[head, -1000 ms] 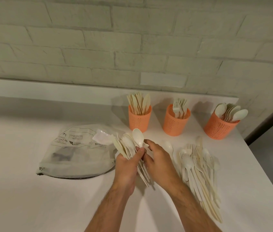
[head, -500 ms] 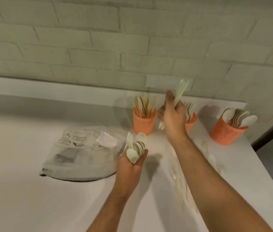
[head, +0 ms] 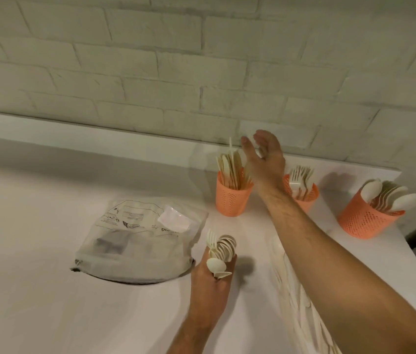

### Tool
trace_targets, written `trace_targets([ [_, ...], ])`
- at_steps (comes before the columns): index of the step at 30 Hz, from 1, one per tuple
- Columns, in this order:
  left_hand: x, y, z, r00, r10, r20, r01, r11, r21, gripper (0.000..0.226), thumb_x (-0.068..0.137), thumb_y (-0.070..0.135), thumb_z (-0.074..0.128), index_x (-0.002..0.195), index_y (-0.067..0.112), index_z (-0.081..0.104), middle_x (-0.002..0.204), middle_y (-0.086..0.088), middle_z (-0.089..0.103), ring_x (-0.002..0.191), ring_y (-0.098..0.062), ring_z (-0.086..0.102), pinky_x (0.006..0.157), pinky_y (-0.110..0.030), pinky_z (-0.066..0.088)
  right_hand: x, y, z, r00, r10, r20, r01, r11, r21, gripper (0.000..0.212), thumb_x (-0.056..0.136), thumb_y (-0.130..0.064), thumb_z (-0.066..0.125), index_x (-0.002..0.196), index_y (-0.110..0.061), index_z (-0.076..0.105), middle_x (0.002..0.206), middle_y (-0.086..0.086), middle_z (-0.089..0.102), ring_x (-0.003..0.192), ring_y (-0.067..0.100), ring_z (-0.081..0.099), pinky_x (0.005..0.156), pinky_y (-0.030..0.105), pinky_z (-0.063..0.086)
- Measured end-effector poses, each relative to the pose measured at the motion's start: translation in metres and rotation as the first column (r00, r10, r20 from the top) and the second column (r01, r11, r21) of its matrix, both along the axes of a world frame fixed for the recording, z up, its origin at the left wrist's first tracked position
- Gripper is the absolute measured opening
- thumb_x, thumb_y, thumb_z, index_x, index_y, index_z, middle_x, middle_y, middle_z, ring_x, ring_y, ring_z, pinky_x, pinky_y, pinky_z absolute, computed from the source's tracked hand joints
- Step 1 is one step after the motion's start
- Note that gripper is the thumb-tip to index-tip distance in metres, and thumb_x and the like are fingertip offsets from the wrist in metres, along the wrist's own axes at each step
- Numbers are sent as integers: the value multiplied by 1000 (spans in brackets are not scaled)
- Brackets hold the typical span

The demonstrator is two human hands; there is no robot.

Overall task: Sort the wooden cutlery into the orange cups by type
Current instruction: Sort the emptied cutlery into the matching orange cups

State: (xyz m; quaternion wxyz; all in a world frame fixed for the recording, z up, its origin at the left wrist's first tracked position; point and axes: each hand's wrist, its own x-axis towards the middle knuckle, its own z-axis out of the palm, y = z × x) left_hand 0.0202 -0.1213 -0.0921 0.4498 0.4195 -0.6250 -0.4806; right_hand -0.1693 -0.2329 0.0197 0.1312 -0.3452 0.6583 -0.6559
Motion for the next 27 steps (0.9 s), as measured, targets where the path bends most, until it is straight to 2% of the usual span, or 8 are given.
trace_targets([
  [3, -1, -1, -1, 1000, -27, 4, 27, 998, 51, 12, 86, 14, 73, 93, 5, 69, 76, 9, 73, 74, 1, 69, 68, -8, 47, 0, 14, 12, 981, -13, -193, 10, 1000, -18, 40, 91, -32, 71, 127, -19, 59, 129, -7, 62, 120, 4, 55, 100, 12, 41],
  [6, -2, -2, -1, 999, -38, 13, 37, 998, 59, 12, 87, 18, 72, 92, 25, 64, 76, 22, 71, 70, 4, 65, 66, -9, 47, 14, 45, 35, 955, 187, -231, -183, 982, 38, 13, 91, -16, 66, 103, -23, 68, 100, -7, 70, 92, 12, 66, 83, 29, 53],
  [9, -2, -2, 2, 999, -43, -6, 44, 998, 48, 15, 85, 35, 69, 95, 38, 59, 85, 29, 69, 77, 0, 66, 68, -11, 50, 38, 97, 59, 805, 580, -124, -523, 793, 312, 8, 91, -26, 69, 97, -23, 73, 87, 1, 71, 75, 12, 63, 69, 28, 54],
  [11, -2, -4, -1, 999, -46, 10, 46, 999, 18, 20, 87, 25, 72, 97, 36, 60, 87, 22, 69, 76, -5, 66, 65, -16, 51, 53, 131, 67, 712, 698, -73, -574, 639, 513, 18, 82, -38, 75, 99, -33, 72, 89, -8, 69, 72, 9, 60, 72, 30, 54],
  [14, -3, -3, -4, 998, -63, 17, 63, 998, -22, 18, 84, 19, 64, 101, 27, 62, 82, 18, 68, 70, -5, 65, 61, -20, 51, 69, 157, 64, 675, 738, 0, -564, 515, 645, 42, 73, -35, 87, 108, -41, 66, 96, -11, 67, 72, 19, 65, 73, 38, 57],
  [19, -3, -5, -9, 998, -63, 25, 64, 996, -58, 24, 85, 15, 64, 104, 31, 61, 88, 14, 70, 75, -11, 68, 66, -29, 55, 72, 158, 39, 750, 657, -78, -499, 639, 586, 38, 78, -21, 84, 109, -36, 68, 87, -5, 72, 74, 19, 70, 75, 34, 59],
  [24, -1, -3, -6, 996, -65, -54, 67, 996, 52, 28, 82, 20, 69, 104, 36, 64, 87, 5, 74, 79, -18, 69, 70, -32, 56, 60, 158, 37, 714, 700, -15, -557, 580, 595, 46, 87, -6, 74, 120, -39, 68, 91, -6, 74, 81, 21, 71, 77, 26, 57],
  [27, 0, -3, -4, 993, -107, -55, 111, 991, 74, 25, 80, 14, 66, 97, 33, 65, 78, 2, 71, 67, -17, 64, 64, -32, 53, 59, 156, 39, 707, 704, -72, -515, 582, 629, 51, 86, -6, 75, 125, -38, 66, 91, -7, 72, 76, 16, 69, 74, 21, 55],
])
